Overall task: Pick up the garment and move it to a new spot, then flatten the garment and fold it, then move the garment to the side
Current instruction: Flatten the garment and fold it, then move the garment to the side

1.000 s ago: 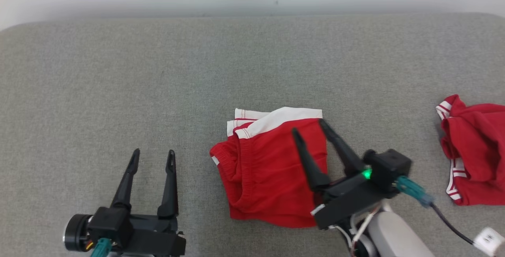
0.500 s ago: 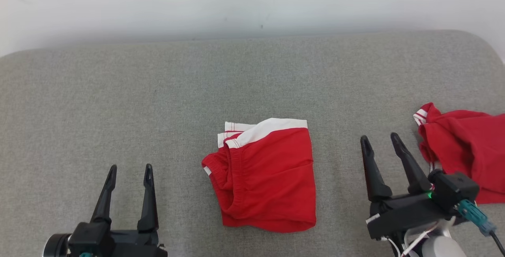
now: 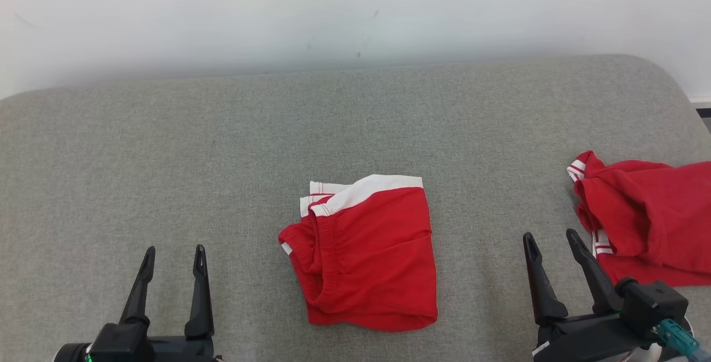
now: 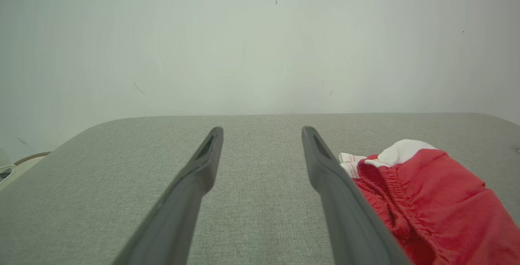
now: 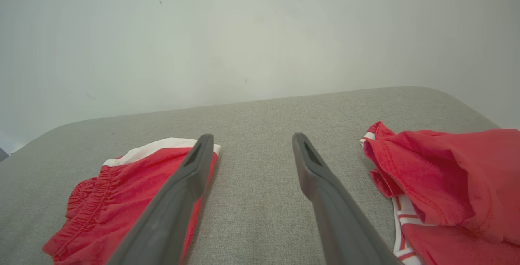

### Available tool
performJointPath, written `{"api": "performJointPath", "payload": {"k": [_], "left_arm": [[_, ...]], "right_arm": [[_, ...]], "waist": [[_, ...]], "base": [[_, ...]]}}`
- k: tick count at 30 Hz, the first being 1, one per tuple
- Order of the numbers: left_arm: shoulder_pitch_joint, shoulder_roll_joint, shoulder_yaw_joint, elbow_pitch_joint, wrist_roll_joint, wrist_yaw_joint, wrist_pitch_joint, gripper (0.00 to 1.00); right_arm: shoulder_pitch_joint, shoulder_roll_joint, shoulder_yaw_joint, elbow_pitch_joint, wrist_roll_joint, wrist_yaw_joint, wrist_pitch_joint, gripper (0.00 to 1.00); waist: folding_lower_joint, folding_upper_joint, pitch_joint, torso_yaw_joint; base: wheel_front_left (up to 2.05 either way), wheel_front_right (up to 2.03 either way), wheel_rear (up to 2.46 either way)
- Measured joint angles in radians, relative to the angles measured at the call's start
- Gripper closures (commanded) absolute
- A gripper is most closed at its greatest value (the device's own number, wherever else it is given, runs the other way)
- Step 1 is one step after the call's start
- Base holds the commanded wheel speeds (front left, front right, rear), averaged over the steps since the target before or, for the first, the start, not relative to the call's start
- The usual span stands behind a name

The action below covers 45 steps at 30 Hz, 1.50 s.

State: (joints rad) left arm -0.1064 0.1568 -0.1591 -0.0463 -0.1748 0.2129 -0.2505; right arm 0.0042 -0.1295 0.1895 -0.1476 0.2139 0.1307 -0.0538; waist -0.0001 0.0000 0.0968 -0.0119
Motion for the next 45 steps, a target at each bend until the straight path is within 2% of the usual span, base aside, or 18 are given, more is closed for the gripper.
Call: {"api": "performJointPath", "payload": {"k": [9,19,29,38,39,40,41,45], "left_arm": [[-0.002,0.005,-0.011,-0.003,0.003,0.004,0.008,0.00],[-0.018,-0.014,-0.027,-0.001,0.002,0.009,0.002,0.00],[-0.038,-0.040,-0.048,0.029,-0.001,0.000,-0.007,0.00],[-0.055,-0.049,-0.045,0.034,0.000,-0.007,-0.007,0.00],[-0.056,-0.050,-0.044,0.034,0.000,-0.008,-0.007,0.00],[-0.056,-0.050,-0.044,0.034,0.000,-0.008,-0.007,0.00],[-0.056,-0.050,-0.042,0.033,0.001,-0.008,-0.007,0.00],[-0.056,-0.050,-0.034,0.028,0.003,-0.009,-0.007,0.00]], "right_arm": [[0.005,-0.006,-0.007,-0.013,-0.017,0.000,0.024,0.00],[-0.018,-0.061,0.036,0.019,-0.031,0.000,0.071,0.00],[-0.085,-0.089,0.182,0.220,0.024,0.000,0.074,0.00],[-0.166,-0.082,0.241,0.397,0.053,0.000,0.073,0.01],[-0.174,-0.081,0.244,0.409,0.053,0.000,0.075,0.54],[-0.181,-0.079,0.248,0.421,0.059,0.000,0.077,0.92],[-0.184,-0.077,0.253,0.428,0.062,0.000,0.079,1.00],[-0.195,-0.071,0.260,0.443,0.067,0.001,0.066,1.00]], "waist": [[0.0000,0.0000,0.004,0.009],[0.0001,0.0000,0.028,0.065],[0.0001,0.0001,0.074,0.140],[0.0002,0.0000,0.100,0.162],[0.0001,0.0001,0.100,0.161],[0.0001,0.0000,0.099,0.160],[0.0000,0.0000,0.098,0.159],[0.0001,0.0000,0.098,0.148]], "base": [[0.00,0.00,0.00],[0.00,0.00,0.00],[0.00,0.00,0.00],[0.00,0.00,0.00],[0.00,0.00,0.00],[0.00,0.00,0.00],[0.00,0.00,0.00],[0.00,0.00,0.00]]}}
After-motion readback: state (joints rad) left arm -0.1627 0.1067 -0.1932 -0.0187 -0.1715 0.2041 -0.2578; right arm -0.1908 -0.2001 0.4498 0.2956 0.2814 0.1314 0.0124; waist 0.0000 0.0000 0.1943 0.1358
